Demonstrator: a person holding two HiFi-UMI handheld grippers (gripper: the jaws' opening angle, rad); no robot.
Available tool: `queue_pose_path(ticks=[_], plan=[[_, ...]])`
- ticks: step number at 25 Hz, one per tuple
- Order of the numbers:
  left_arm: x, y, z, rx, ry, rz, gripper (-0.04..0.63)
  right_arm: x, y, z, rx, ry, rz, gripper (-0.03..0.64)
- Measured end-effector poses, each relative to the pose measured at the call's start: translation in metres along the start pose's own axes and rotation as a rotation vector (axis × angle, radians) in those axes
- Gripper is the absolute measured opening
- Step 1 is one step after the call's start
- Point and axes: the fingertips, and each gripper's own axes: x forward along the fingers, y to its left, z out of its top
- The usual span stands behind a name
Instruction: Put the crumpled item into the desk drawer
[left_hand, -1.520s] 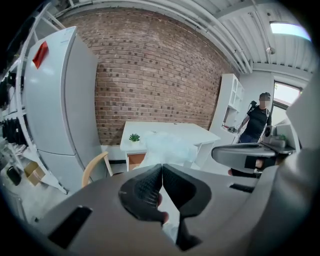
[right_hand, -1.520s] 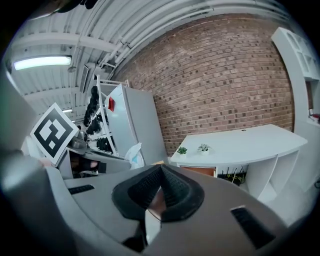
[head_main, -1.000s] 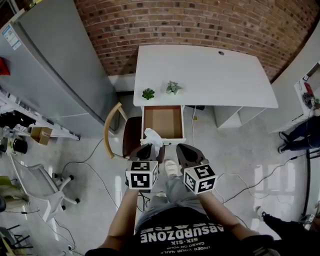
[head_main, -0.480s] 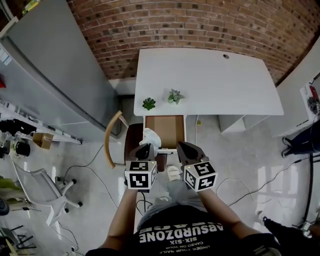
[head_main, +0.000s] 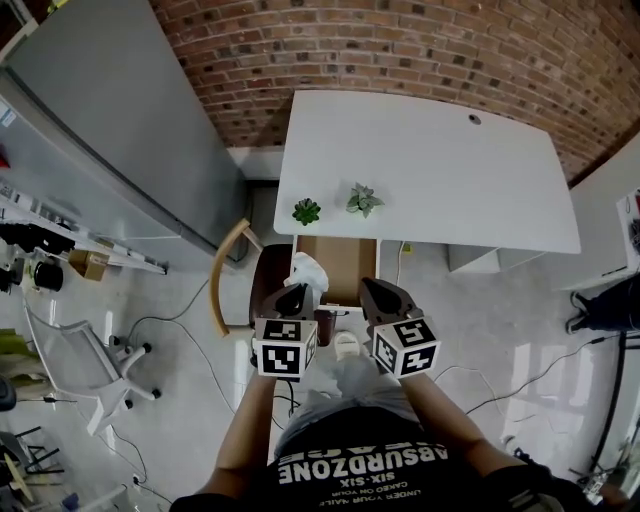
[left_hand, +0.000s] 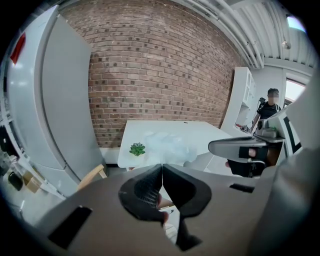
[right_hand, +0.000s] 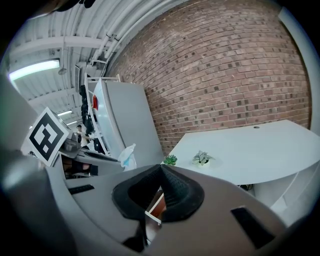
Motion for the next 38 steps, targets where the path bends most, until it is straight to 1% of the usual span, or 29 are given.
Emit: queue_pose_path(ticks=[9, 18, 23, 32, 38], plan=[[0.026, 0.01, -0.008, 0.006, 0.054, 0.038, 0.009, 0.023, -0.013, 0.003, -0.004, 0.02, 0.044, -0.002], [0.052, 0.007, -0.013, 0.008, 0.087, 0.032, 0.009, 0.034, -0.032, 0.002, -0.003, 0.036, 0.057, -0.002], [0.06, 0.006, -0.012, -0.014, 0.092, 0.036, 0.009, 0.04, -0.038, -0.002, 0.004, 0.059, 0.061, -0.002], [0.071, 0.014, -0.028, -0.058, 0.136, 0.035, 0.009, 0.05, -0.037, -0.016, 0.018, 0.1, 0.066, -0.002], [0.084, 0.02, -0.04, -0.06, 0.174, 0.021, 0.009, 0.059, -0.038, -0.02, 0.032, 0.107, 0.057, -0.002]])
